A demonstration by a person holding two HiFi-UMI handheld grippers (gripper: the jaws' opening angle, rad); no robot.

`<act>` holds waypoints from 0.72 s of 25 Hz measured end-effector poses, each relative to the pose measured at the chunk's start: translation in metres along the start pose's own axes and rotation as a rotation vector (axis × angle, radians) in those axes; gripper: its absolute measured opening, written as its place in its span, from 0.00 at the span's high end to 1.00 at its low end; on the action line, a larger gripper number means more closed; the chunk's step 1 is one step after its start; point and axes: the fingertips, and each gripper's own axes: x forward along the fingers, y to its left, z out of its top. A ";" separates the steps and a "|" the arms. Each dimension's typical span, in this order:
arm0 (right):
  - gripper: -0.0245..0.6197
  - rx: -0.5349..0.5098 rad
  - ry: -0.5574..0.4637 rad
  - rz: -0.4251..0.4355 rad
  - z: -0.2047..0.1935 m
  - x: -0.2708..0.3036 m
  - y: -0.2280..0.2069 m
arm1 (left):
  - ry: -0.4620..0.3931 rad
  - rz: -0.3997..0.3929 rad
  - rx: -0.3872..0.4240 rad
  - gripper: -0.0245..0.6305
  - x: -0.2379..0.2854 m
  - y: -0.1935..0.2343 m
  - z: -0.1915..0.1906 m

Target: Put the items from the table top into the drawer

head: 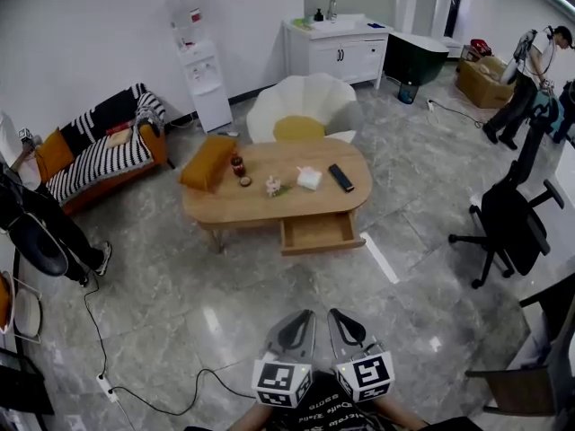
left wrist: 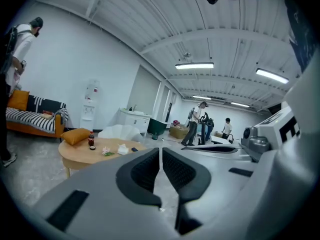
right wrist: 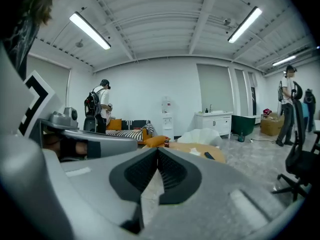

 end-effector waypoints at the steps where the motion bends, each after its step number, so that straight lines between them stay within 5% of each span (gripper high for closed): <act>1: 0.96 -0.004 0.002 0.006 0.001 0.004 0.003 | 0.000 -0.005 0.000 0.92 0.001 0.004 0.001; 8: 0.96 -0.036 -0.025 -0.066 0.009 0.027 0.000 | -0.001 -0.035 0.034 0.92 0.004 0.030 0.006; 18: 0.96 -0.048 -0.059 -0.065 0.024 0.050 -0.001 | -0.037 -0.040 0.049 0.92 0.020 0.047 0.025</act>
